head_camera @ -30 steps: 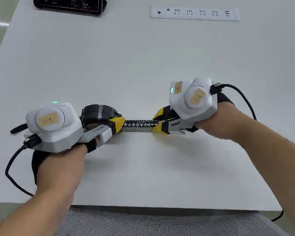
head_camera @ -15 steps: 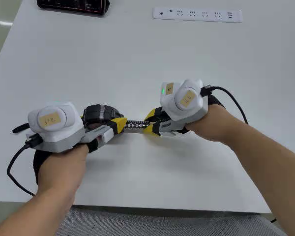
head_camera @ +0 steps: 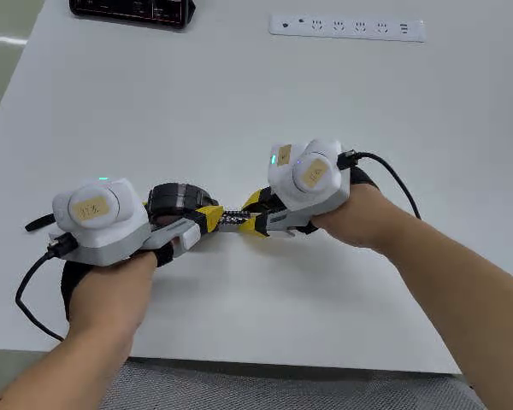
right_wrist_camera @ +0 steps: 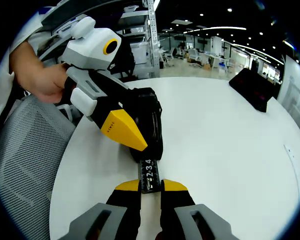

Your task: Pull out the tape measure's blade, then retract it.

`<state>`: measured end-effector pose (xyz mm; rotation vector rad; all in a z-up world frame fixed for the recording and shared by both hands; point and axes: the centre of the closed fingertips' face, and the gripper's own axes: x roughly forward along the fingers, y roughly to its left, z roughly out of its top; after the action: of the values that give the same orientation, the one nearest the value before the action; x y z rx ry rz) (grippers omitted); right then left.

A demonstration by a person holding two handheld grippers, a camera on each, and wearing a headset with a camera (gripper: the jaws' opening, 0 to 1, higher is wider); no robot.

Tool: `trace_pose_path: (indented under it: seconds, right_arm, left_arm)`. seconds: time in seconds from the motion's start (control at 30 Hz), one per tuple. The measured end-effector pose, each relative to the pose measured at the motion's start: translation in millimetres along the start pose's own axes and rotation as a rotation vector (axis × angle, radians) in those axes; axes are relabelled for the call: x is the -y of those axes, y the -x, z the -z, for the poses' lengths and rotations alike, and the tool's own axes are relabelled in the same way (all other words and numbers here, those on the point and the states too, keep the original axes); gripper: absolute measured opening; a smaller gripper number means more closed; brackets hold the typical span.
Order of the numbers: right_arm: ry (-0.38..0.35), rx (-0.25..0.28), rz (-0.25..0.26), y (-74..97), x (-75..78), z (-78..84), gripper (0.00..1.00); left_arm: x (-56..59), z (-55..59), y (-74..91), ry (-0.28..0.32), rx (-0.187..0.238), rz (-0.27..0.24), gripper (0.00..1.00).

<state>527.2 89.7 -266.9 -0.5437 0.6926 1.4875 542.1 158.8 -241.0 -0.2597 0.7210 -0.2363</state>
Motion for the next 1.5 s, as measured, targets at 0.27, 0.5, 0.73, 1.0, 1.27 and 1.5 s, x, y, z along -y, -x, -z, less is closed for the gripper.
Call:
trace_pose_path:
  seconds: [0.27, 0.5, 0.73, 1.0, 1.27, 1.5]
  right_arm:
    - [0.001, 0.012, 0.002, -6.3, -1.0, -6.6, 0.11]
    - [0.009, 0.019, 0.0, -11.0, -1.1, -11.5, 0.11]
    - [0.009, 0.031, -0.004, -14.9, -0.8, -15.6, 0.11]
    - [0.012, 0.041, -0.002, -18.1, -1.1, -18.9, 0.11]
    - [0.01, 0.044, -0.005, -18.4, -0.5, -18.6, 0.11]
    - [0.0, 0.042, 0.003, -18.2, 0.0, -18.3, 0.12]
  left_arm:
    - [0.2, 0.3, 0.9, -0.001, 0.001, 0.0, 0.59]
    - [-0.1, 0.4, 1.1, -0.001, 0.001, 0.0, 0.59]
    - [-0.1, 0.2, 1.4, 0.0, 0.001, 0.001, 0.59]
    - [0.3, 0.0, 1.9, 0.0, 0.0, 0.0, 0.59]
    - [0.1, 0.2, 1.8, 0.003, 0.0, -0.001, 0.59]
    - [0.0, -0.1, 1.1, 0.007, -0.001, -0.006, 0.6]
